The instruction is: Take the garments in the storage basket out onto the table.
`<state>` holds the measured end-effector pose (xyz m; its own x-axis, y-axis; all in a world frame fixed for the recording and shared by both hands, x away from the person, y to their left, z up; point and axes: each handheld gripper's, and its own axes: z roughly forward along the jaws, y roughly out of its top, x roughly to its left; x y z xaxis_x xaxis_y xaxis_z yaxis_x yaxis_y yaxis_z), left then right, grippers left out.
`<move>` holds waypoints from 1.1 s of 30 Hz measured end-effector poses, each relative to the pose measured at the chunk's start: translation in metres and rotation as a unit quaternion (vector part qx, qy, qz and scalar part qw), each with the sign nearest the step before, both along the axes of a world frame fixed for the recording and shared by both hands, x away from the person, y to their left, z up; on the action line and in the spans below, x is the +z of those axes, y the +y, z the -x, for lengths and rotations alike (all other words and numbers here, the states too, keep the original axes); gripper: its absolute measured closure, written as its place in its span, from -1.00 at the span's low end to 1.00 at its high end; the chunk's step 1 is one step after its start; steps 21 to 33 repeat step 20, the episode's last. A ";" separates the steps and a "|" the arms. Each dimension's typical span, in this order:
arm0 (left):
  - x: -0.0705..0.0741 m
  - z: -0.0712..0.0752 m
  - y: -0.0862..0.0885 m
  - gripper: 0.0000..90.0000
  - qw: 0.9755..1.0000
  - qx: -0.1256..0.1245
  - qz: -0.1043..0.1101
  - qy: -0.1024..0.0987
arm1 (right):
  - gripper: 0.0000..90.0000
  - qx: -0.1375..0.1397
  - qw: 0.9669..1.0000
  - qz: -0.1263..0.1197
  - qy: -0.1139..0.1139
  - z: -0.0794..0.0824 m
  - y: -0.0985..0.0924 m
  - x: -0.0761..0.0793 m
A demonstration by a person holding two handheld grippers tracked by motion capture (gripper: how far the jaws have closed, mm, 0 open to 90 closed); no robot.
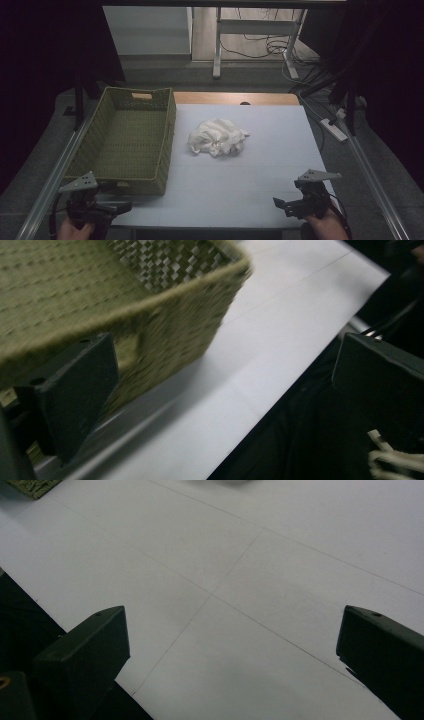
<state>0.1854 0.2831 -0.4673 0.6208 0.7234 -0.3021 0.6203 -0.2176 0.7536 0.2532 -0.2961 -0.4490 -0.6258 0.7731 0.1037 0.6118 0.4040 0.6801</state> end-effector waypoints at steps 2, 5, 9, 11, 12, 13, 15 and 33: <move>-0.001 0.001 0.003 -1.00 1.000 0.007 -0.006 0.003 | -0.98 -0.001 1.000 -0.001 0.000 0.000 0.000 0.000; -0.001 0.002 0.006 -1.00 1.000 0.011 -0.009 0.001 | -0.98 -0.001 1.000 0.000 0.000 0.000 0.000 0.000; -0.002 0.004 0.010 -1.00 1.000 0.016 -0.014 0.004 | -0.98 0.000 1.000 0.000 0.000 0.000 -0.001 0.000; -0.003 0.005 0.012 -1.00 0.999 0.025 -0.029 0.008 | -0.98 -0.001 1.000 -0.001 0.000 0.000 -0.001 0.000; -0.003 0.005 0.013 -1.00 0.999 0.027 -0.030 0.009 | -0.98 -0.001 1.000 0.000 -0.001 0.000 0.000 0.000; -0.003 0.005 0.014 -1.00 0.999 0.029 -0.031 0.011 | -0.98 -0.001 1.000 0.000 -0.001 0.000 0.000 0.000; -0.004 0.005 0.015 -1.00 0.999 0.034 -0.035 0.015 | -0.98 0.000 1.000 0.001 0.000 0.000 0.000 0.000; -0.004 0.003 0.018 -1.00 0.999 0.037 -0.020 0.021 | -0.98 -0.002 1.000 0.002 0.001 0.000 0.000 0.000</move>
